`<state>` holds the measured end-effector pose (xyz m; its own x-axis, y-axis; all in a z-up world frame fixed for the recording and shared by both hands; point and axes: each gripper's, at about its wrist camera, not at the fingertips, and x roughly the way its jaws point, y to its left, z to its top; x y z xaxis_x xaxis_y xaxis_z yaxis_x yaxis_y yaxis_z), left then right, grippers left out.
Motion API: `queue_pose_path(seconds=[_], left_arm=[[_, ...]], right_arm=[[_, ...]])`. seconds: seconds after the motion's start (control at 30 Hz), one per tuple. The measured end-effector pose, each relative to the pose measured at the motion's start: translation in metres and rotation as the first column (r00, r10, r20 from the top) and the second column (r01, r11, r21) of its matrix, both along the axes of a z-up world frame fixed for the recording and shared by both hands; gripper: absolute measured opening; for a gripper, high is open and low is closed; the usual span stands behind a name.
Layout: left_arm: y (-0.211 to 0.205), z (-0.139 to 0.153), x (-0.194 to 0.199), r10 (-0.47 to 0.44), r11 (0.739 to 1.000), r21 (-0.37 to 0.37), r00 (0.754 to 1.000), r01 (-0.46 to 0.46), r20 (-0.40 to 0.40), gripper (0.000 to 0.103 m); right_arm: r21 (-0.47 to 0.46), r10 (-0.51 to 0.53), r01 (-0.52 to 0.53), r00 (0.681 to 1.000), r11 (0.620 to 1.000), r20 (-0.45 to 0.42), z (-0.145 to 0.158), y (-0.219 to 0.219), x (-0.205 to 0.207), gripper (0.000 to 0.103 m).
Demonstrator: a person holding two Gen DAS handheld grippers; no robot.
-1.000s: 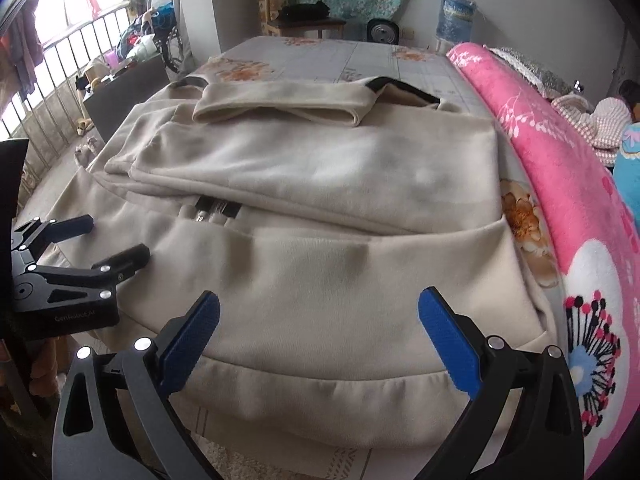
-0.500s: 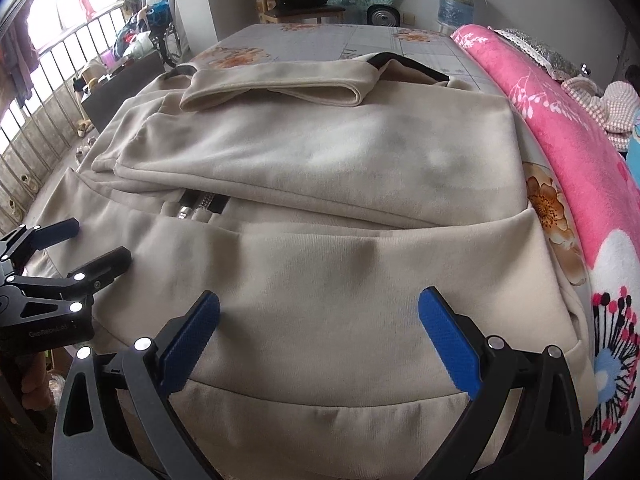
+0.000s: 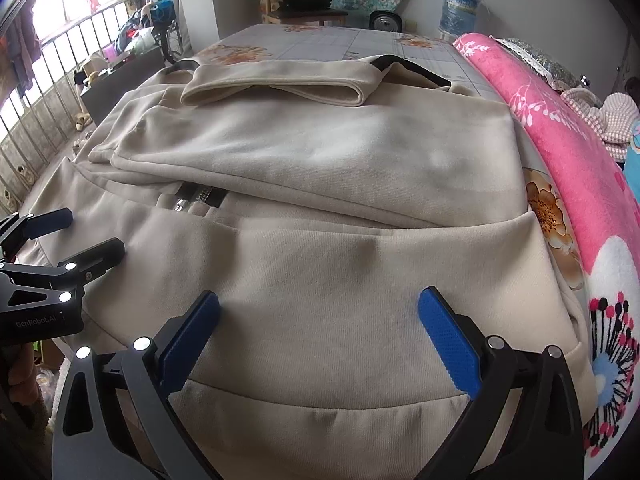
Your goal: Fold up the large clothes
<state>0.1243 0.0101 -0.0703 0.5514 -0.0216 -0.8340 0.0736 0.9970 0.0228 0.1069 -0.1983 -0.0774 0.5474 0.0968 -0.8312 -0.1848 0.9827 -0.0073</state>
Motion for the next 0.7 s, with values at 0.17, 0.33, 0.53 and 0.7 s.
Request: queue_pose_path(seconds=[0.17, 0.33, 0.53, 0.7], left_arm=[[0.000, 0.000, 0.000, -0.013, 1.000, -0.002, 1.000, 0.013, 0.002, 0.095], [0.013, 0.009, -0.014, -0.046, 0.998, -0.026, 0.995, 0.049, 0.091, 0.095], [0.073, 0.030, -0.037, -0.001, 0.999, -0.047, 0.974, 0.011, 0.226, 0.095], [0.126, 0.029, -0.038, 0.045, 0.994, -0.106, 0.983, -0.026, 0.179, 0.064]], right_arm=[[-0.001, 0.005, -0.005, 1.000, 1.000, 0.001, 0.000, 0.000, 0.000, 0.097], [-0.003, 0.010, -0.010, 1.000, 1.000, -0.004, 0.000, -0.001, 0.001, 0.097], [-0.006, 0.010, -0.010, 1.000, 1.000, -0.007, 0.001, 0.000, 0.002, 0.097], [-0.005, 0.008, -0.008, 1.000, 1.000, -0.003, 0.000, 0.000, 0.002, 0.097]])
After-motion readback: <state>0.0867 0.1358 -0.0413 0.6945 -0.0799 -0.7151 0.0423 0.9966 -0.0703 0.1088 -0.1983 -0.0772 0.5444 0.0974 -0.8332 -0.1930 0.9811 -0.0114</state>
